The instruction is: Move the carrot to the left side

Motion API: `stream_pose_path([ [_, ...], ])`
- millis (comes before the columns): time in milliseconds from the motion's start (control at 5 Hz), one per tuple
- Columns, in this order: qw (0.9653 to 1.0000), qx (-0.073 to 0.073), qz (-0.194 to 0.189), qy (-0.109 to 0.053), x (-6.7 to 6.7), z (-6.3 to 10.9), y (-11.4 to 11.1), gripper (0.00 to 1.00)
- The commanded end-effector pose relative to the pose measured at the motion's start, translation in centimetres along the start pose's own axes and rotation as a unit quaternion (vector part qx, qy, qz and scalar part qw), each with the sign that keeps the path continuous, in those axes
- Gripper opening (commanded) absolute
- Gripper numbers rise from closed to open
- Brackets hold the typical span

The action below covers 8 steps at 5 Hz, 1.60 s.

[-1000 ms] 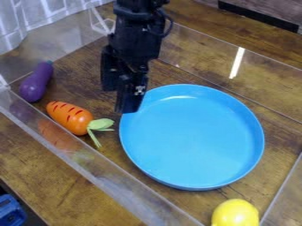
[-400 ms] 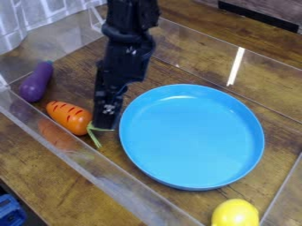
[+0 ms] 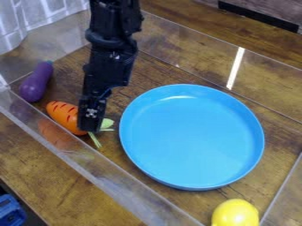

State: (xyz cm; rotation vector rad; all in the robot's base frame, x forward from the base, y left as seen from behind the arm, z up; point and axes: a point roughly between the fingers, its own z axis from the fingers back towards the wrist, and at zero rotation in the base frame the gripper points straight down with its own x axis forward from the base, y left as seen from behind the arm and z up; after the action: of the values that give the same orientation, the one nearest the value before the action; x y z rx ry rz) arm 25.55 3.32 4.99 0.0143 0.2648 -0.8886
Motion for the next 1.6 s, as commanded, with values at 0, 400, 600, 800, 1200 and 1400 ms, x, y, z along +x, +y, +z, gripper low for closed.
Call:
stream_pose_path([
  [0,0.9994,0.028,0.009,-0.019,-0.5,0.8,0.9,1.00],
  [400,0.9993,0.031,0.009,-0.019,-0.5,-0.7,1.7,1.00],
  [600,0.9992,0.033,0.012,-0.021,-0.5,-1.5,2.1,1.00],
  [800,0.9990,0.035,0.015,-0.023,-0.4,-2.2,2.4,1.00],
  [1200,0.9987,0.039,0.019,-0.027,-0.5,-2.6,2.9,1.00],
  [1400,0.9986,0.039,0.021,-0.028,-0.5,-2.7,3.1,1.00],
])
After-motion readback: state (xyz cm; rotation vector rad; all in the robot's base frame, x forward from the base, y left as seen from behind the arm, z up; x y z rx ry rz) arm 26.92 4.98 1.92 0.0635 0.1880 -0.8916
